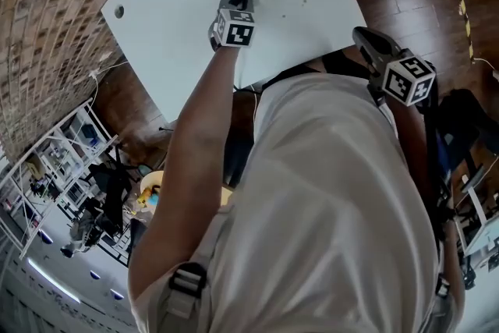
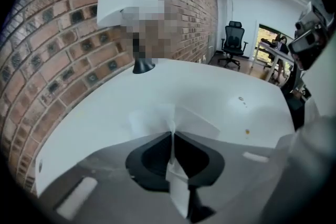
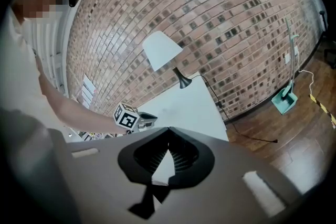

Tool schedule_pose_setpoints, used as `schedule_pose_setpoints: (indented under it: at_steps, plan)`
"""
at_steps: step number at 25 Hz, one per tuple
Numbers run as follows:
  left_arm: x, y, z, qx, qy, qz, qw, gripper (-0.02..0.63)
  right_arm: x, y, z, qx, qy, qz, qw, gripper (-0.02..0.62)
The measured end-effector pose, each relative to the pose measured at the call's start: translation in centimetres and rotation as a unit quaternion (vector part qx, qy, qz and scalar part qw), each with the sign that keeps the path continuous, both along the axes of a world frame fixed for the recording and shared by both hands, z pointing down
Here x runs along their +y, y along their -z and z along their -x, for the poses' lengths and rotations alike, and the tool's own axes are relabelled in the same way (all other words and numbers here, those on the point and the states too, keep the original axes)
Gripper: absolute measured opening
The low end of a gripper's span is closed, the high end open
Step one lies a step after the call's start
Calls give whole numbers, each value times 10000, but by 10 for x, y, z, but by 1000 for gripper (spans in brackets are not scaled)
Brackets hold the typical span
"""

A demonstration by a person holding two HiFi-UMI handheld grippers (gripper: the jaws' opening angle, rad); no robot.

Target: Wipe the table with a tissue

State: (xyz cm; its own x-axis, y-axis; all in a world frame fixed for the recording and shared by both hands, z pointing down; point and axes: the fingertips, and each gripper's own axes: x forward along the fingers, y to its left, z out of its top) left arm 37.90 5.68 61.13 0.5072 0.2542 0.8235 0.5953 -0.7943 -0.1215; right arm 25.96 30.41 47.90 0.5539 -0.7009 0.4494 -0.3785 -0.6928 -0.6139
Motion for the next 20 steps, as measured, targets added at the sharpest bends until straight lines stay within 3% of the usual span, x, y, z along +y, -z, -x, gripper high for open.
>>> schedule_pose_setpoints:
  at_steps: [7,12,20]
  plan:
    - [10,5,55,-733,-458,732,9936,18,-20,4,-7,129,261,-105,9995,8]
    - [24,3,99,-735,-1278,616,9871,18,-22,5,-9,157,258,-133,9995,8]
    - [65,0,97,-759,-1564,574,9831,17,-10,0,-4,92,93,-138,9998,8]
